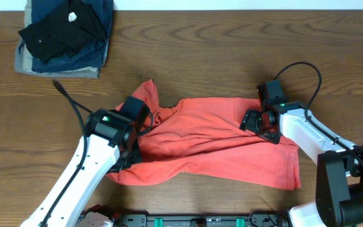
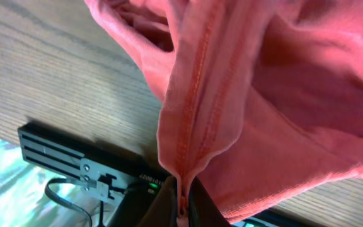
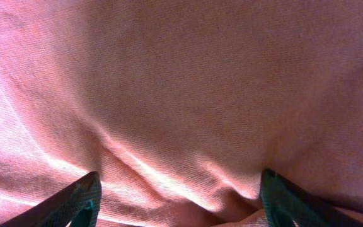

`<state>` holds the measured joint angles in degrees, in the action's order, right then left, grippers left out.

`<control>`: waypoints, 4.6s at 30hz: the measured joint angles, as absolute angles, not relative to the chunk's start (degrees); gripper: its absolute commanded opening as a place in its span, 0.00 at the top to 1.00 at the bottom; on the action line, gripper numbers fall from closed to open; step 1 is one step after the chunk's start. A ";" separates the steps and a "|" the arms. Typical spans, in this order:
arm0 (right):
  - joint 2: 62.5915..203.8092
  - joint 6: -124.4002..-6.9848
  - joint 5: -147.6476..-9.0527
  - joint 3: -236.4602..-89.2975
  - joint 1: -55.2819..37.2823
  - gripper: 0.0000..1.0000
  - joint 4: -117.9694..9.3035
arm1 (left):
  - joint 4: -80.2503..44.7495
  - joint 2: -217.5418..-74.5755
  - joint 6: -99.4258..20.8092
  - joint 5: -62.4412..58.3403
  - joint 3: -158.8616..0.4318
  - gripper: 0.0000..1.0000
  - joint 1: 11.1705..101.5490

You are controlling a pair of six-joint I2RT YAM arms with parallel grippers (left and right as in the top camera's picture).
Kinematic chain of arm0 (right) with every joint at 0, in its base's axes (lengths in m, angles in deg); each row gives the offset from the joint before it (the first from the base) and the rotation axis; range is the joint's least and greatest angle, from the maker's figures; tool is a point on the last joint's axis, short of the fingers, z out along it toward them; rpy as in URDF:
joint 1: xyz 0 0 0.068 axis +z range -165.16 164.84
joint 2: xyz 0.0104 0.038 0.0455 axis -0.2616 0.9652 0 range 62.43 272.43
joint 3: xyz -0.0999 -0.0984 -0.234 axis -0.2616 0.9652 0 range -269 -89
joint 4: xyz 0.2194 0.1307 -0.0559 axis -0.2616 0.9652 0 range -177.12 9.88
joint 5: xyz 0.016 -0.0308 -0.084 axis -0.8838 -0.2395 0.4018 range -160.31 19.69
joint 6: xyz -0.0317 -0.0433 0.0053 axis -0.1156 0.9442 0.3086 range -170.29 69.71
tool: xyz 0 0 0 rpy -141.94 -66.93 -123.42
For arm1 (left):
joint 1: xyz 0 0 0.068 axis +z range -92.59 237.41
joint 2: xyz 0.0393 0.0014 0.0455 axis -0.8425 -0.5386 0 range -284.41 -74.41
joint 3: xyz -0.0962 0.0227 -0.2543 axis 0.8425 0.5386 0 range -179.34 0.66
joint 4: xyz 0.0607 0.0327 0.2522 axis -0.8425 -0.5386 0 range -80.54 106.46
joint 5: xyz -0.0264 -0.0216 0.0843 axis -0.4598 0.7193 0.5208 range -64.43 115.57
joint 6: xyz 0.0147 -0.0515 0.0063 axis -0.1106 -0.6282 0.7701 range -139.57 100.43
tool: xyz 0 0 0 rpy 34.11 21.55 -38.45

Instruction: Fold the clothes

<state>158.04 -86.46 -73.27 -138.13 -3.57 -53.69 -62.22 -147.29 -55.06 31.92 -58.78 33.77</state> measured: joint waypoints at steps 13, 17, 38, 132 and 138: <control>158.30 -85.84 -72.74 -137.86 -3.57 0.61 -54.45 | -70.59 -142.92 -58.33 22.69 -58.76 0.89 33.77; 158.37 -85.80 -73.03 -137.86 -3.57 0.64 -54.78 | -70.76 -141.81 -57.99 21.40 -58.76 0.44 33.77; 159.18 -85.84 -74.51 -137.25 -3.63 0.99 -61.71 | -64.10 -141.79 -58.36 20.79 -58.76 0.23 33.77; 164.42 -64.25 -80.68 -185.71 -19.90 0.01 -1.06 | 14.85 -194.44 -37.83 22.54 -72.92 0.47 54.99; 164.42 -66.04 -78.10 -185.71 -17.95 0.01 -2.46 | -5.50 -195.36 -34.51 24.09 -84.37 0.16 56.68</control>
